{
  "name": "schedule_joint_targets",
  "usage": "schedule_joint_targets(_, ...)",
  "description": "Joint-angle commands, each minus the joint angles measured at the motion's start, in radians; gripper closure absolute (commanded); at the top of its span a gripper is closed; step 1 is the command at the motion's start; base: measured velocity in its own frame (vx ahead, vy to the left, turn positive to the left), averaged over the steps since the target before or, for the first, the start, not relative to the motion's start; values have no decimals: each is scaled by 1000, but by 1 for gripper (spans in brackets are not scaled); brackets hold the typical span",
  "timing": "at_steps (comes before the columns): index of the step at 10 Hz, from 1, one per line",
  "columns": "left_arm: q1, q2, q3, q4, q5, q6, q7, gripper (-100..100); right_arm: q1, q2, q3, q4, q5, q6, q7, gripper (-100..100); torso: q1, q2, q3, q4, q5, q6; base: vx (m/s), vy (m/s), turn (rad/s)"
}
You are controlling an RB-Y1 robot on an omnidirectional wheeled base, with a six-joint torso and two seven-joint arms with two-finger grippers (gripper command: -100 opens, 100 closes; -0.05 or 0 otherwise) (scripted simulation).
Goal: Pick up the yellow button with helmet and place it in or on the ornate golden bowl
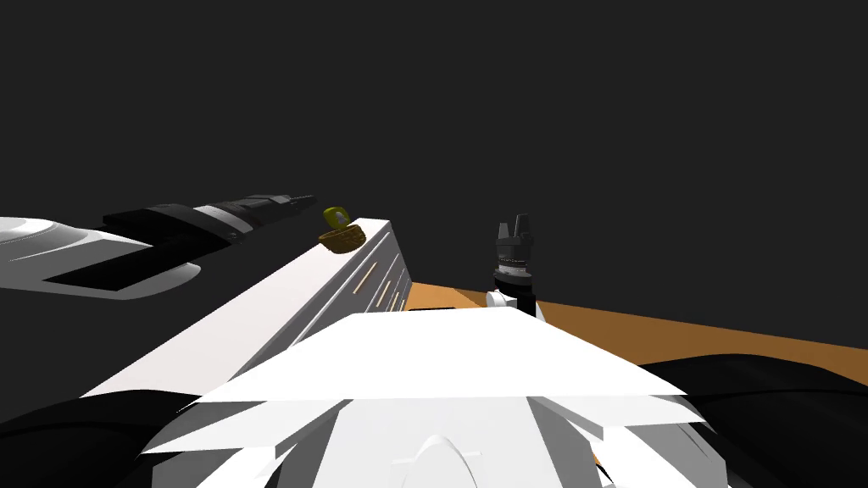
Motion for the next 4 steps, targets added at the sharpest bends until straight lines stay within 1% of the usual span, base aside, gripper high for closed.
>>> schedule_joint_targets(1, 0, 0, 0, 0, 0, 0, 0, 0, 0, 0, 0, 0, 0, 0, 0, 0, 0, 0, 0, 0, 0, 0, 0, 0, 0)
schedule_joint_targets(4, 0, 0, 0, 0, 0, 0, 0, 0, 0, 0, 0, 0, 0, 0, 0, 0, 0, 1, 0, 0, 0, 0, 0, 0, 0)
